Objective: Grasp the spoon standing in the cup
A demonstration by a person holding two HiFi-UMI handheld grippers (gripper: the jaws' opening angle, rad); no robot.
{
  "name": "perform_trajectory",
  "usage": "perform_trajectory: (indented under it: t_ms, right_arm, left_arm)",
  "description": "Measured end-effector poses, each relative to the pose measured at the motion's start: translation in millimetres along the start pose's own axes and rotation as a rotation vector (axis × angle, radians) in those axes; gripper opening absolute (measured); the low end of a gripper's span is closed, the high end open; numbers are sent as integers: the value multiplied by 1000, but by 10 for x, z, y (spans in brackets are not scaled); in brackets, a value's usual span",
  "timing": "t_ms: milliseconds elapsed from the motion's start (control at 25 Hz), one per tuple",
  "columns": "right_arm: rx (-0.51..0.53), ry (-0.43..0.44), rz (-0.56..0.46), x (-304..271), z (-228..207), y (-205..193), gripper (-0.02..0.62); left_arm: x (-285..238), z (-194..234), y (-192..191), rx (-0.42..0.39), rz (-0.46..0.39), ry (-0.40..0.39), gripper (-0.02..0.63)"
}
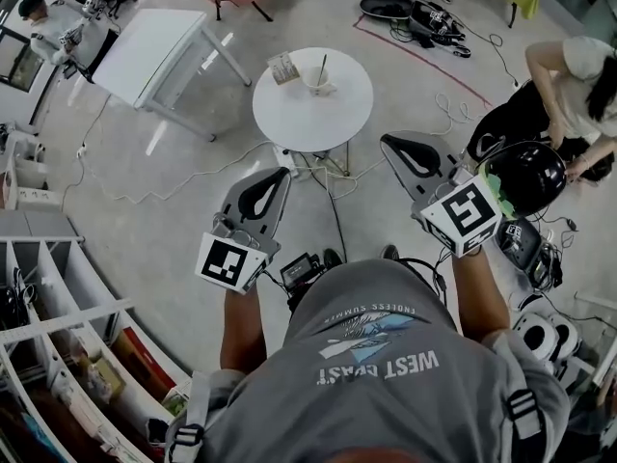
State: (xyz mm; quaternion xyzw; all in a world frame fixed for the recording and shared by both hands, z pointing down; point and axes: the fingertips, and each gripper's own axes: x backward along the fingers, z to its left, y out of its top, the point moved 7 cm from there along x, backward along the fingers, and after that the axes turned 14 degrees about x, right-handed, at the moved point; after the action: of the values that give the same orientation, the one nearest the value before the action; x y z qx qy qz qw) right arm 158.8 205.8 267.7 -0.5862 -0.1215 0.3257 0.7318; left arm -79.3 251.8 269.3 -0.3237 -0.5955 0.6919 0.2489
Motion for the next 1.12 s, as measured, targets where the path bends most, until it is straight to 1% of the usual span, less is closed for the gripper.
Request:
perform_trajectory:
  t_ms: [280,400,480,600,760,880,1040,1120]
  right_arm:
    - [-5,-67,27,-196,114,86,2]
    - [-12,-63,40,-231,102,40,2]
    - [-11,-56,47,-271,30,22,2]
    - [-13,-45,45,-364,-122,31,2]
    - [-3,-24,26,-408,-351,43,3]
    - [-8,2,21,-435,-518,-28,3]
    - [-3,30,3,-515,-753,-98,2]
    - [-1,50,-12,-549,-825,-110,3]
  left_arm:
    - [36,326,-35,6,-4,-66,3]
    - [-25,358,-28,55,-14,-67,4]
    - [-84,411,-23,65,-8,-57,4]
    - [-189,508,-26,44,3,-42,3]
    - [-358,470,25,27,7,-36,5]
    - [-483,450,91,42,-2,-1,3]
    - [-615,472,97,20,6,41,3]
    - [-679,445,108,37,4,60,3]
